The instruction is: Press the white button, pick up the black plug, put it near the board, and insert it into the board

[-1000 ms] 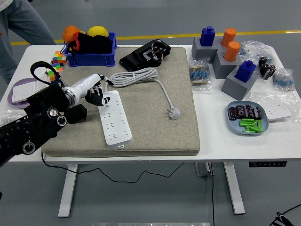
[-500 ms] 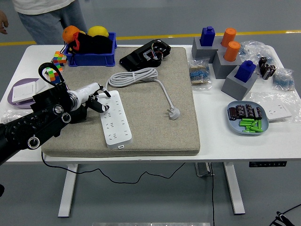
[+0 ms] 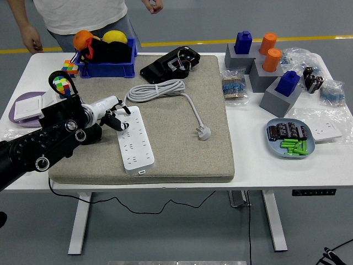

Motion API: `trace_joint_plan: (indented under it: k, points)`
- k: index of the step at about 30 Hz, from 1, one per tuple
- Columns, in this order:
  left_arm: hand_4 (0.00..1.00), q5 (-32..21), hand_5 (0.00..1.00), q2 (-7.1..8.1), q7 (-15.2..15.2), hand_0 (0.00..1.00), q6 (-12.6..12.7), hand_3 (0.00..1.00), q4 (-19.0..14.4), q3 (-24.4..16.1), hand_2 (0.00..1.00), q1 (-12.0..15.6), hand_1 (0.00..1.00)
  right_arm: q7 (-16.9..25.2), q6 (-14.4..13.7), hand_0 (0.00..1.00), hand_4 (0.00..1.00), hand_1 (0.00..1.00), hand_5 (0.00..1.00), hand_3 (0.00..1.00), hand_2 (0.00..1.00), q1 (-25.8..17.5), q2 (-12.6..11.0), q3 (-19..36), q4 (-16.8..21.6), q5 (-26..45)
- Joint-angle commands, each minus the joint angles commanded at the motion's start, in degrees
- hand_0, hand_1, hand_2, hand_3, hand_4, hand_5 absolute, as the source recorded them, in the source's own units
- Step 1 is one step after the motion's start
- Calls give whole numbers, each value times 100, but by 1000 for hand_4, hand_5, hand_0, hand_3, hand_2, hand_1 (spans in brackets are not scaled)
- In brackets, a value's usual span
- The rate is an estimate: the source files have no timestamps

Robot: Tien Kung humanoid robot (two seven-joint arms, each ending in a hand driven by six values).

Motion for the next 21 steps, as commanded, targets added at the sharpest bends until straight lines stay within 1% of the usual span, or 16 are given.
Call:
trace_joint_plan:
  k: [5, 7, 9, 13, 21]
  points:
    - [645, -16, 133, -31, 13, 6, -6, 685, 73, -17, 68, -32, 33, -17, 1, 780, 723, 608, 478, 640, 627, -7, 1, 3, -1, -11]
    - [645, -72, 133, -47, 27, 6, -19, 685, 148, 70, 68, -67, 33, -9, 4, 780, 723, 608, 478, 640, 627, -5, 4, -1, -1, -2]
    - [645, -171, 133, -59, 33, 6, -39, 685, 227, 245, 68, -131, 33, -8, 9, 780, 723, 608, 478, 640, 627, 0, 4, -13, -1, 4]
    - [646, -286, 136, -79, 19, 4, -47, 682, 332, 412, 66, -210, 32, -2, 8, 780, 723, 608, 478, 641, 627, 6, -5, -29, -1, 11]
    - [646, -369, 136, -110, 13, 4, -58, 681, 498, 527, 66, -316, 32, -10, 10, 780, 723, 608, 478, 641, 627, 20, -15, -35, -1, 26]
